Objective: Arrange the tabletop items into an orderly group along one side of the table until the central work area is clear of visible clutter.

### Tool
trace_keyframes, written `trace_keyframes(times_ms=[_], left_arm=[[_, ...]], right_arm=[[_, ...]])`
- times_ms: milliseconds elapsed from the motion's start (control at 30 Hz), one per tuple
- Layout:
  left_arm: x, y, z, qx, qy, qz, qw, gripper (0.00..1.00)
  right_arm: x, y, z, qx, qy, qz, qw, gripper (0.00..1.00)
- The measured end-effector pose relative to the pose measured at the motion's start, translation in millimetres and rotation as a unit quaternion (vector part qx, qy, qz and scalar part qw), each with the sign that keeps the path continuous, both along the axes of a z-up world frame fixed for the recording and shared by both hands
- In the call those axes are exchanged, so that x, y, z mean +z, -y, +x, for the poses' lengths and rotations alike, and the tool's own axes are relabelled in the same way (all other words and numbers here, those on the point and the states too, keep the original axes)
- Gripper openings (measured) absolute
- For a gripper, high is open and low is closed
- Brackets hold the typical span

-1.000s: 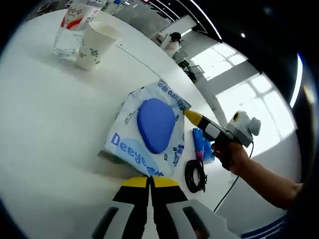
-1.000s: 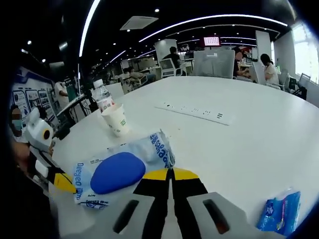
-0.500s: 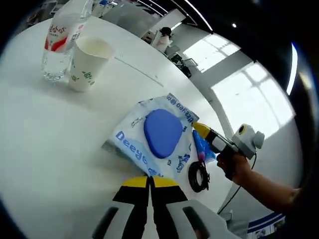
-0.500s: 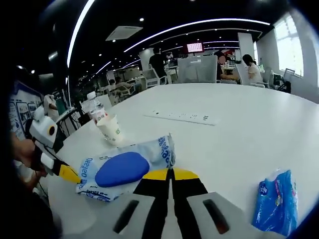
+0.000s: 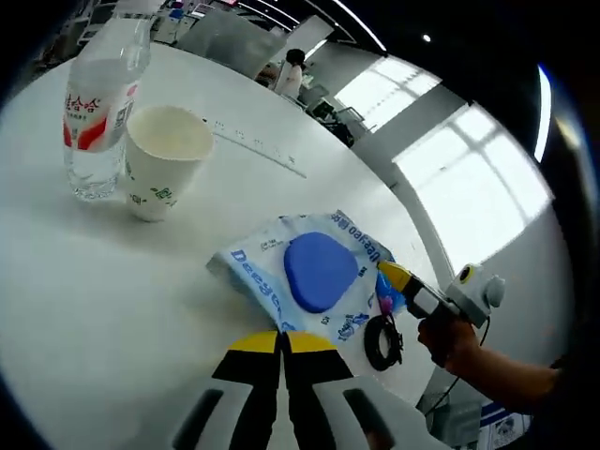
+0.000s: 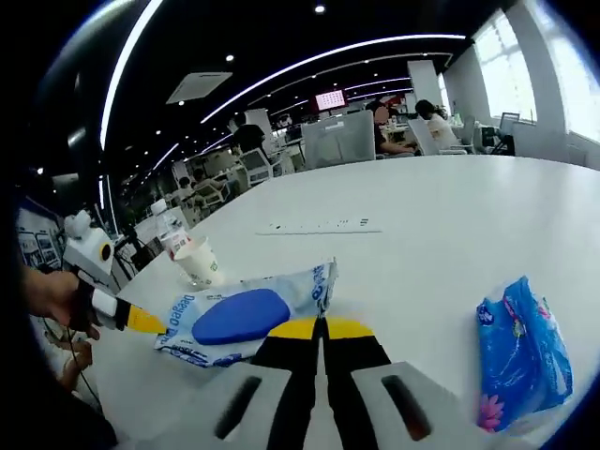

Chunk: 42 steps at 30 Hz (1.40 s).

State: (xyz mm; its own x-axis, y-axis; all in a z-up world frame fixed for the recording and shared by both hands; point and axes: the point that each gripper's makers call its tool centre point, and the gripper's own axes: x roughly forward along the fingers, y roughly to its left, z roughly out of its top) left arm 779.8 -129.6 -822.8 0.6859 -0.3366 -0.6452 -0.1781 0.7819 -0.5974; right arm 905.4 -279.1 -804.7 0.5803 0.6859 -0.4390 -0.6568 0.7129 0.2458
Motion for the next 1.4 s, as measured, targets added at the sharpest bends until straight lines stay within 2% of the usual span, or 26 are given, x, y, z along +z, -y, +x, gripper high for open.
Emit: trace_keyframes(times_ms=[167, 500, 767, 933, 1100, 1333, 1400], left_arm=[[5.7, -8.6, 6.6, -0.006, 0.007, 0.013, 0.9999, 0.0], [1.4, -29.0, 18.5, -0.03, 0.022, 0.038, 0.9986, 0.0], [-4.8, -31.8, 22.8, -0.041, 0.022, 0.052, 0.9976, 0.0], [-10.1, -32.1, 23.2, -0.044, 0.02, 0.056, 0.9972, 0.0], [-15.0, -30.1, 21.0, -0.056, 0.018, 0.071, 0.9958, 0.0], [-32.6, -28.8, 16.3, -0.072, 0.001, 0.076, 0.9945, 0.0], [-33.2, -30.1, 14.8, -0.083, 0.004, 0.091, 0.9923, 0.0]], right_arm=[[-2.8, 1.8, -9.9, -0.02, 0.006, 0.002, 0.9998, 0.0], [-7.4, 6.3, -34.7, -0.066, 0.007, 0.003, 0.9978, 0.0], [-19.3, 8.5, -45.9, -0.091, 0.001, -0.011, 0.9958, 0.0], [-27.0, 9.5, -49.7, -0.087, -0.002, -0.02, 0.996, 0.0], [-43.7, 11.7, -57.8, -0.081, -0.019, -0.036, 0.9959, 0.0], [-60.0, 16.5, -64.5, -0.085, -0.049, -0.047, 0.9941, 0.0], [-62.8, 18.0, -64.9, -0.085, -0.058, -0.046, 0.9936, 0.0]])
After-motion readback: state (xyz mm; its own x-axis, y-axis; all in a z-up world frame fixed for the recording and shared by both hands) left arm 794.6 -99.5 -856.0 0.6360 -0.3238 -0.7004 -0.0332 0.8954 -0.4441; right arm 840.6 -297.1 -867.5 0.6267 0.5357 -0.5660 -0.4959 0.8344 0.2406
